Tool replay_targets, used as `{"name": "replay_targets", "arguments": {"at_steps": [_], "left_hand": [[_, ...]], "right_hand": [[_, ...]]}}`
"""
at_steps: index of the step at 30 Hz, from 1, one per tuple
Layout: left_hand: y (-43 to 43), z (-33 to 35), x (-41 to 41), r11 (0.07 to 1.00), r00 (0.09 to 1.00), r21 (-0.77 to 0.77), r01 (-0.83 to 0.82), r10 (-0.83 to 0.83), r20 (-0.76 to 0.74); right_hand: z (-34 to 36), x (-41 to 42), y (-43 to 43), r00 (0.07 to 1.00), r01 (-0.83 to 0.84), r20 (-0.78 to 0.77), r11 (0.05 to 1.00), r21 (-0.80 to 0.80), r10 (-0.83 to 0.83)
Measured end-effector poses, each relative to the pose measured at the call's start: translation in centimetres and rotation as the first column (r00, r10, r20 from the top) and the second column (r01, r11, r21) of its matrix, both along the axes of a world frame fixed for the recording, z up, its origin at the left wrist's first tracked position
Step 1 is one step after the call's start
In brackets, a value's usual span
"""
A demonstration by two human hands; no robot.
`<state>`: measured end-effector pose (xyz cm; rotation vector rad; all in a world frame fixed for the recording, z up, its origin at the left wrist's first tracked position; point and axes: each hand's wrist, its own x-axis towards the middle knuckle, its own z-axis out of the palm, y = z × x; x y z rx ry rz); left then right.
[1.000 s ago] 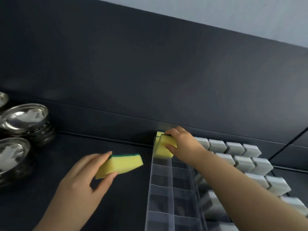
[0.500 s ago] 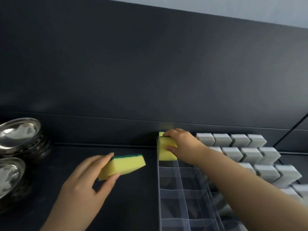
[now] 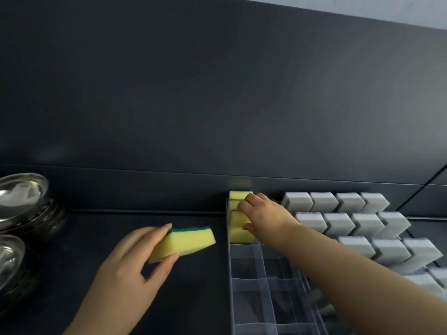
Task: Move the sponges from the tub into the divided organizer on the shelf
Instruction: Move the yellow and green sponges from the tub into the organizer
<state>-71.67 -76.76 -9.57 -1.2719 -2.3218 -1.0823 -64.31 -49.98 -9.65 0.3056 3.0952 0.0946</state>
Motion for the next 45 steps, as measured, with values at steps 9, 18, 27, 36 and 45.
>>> {"name": "replay_targets", "arguments": {"at_steps": [9, 18, 27, 36, 45], "left_hand": [[2.9, 0.8, 0.4, 0.995, 0.999, -0.092, 0.033, -0.036, -0.023], [8.0, 1.9, 0.5, 0.977, 0.986, -0.135, 0.166, -0.168, -0.003], [11.9, 0.4, 0.2, 0.953, 0.969, -0.177, 0.244, -0.245, 0.021], [13.1, 0.2, 0.3, 0.961, 0.975, -0.165, 0.223, -0.218, 0.045], [12.4, -2.0, 0.5, 0.926, 0.954, -0.243, 0.290, -0.300, -0.008]], "right_hand": [[1.3, 1.0, 0.9, 0.995, 0.099, 0.042, 0.961, -0.258, -0.091], [2.0, 2.1, 1.5, 0.992, 0.107, -0.014, 0.914, -0.392, -0.123], [3.6, 3.4, 1.6, 0.975, 0.000, -0.190, 0.854, -0.521, -0.115], [2.9, 3.5, 1.5, 0.971, -0.018, -0.222, 0.897, -0.442, -0.090], [1.9, 3.6, 0.7, 0.996, -0.034, -0.084, 0.967, -0.253, 0.014]]}}
